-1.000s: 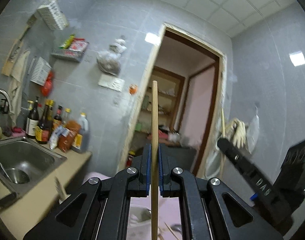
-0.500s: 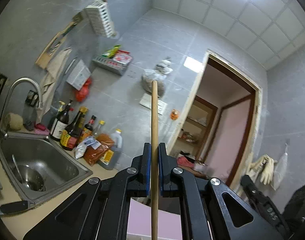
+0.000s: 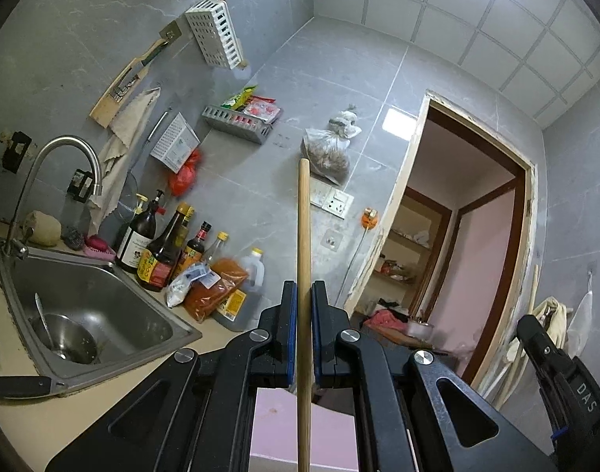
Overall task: Organize utensils
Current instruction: 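Carry both chopsticks up toward the white caddy, then open both tools to drop the chopsticks into the caddy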
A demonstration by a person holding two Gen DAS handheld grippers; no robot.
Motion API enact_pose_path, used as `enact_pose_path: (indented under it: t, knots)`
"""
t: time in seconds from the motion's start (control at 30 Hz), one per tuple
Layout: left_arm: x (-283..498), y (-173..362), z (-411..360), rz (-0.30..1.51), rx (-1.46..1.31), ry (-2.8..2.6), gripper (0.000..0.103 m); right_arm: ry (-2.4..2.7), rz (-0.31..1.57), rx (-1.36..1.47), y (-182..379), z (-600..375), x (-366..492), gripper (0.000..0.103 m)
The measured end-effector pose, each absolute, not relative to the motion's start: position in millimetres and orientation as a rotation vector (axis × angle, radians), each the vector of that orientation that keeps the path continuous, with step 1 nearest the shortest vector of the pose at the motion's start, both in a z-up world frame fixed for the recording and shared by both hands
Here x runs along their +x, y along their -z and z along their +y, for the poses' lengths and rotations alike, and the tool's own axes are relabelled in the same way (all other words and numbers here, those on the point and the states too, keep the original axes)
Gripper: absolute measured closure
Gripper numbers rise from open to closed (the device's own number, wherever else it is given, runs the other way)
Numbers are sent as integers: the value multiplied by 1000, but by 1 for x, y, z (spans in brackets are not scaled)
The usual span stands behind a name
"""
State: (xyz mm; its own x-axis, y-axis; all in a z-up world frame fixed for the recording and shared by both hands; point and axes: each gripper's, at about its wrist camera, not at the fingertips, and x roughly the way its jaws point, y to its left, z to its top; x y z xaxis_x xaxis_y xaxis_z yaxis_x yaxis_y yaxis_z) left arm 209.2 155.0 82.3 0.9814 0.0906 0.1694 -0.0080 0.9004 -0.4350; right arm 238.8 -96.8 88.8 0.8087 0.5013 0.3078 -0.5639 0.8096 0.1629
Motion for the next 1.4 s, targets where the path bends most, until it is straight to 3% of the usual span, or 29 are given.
enact_pose_path:
  t: [1.0,1.07,1.2,1.27,1.4]
  knots:
    - [217,-52,141,-90,-383,-42,98,-533,-137,184,-53,-85,255,99]
    - [215,-53,142,-92,-387,-38,96,-533,-135,188,-53,-86,255,98]
    - [209,-54,145,-111,-409,-30,80,-532,-139,189,-55,-85,254,95]
    - [206,-56,146,-118,-413,-30,80,-529,-144,187,-55,-85,253,94]
    - [200,-64,148,-125,-424,-34,71,-527,-154,193,-58,-87,250,81]
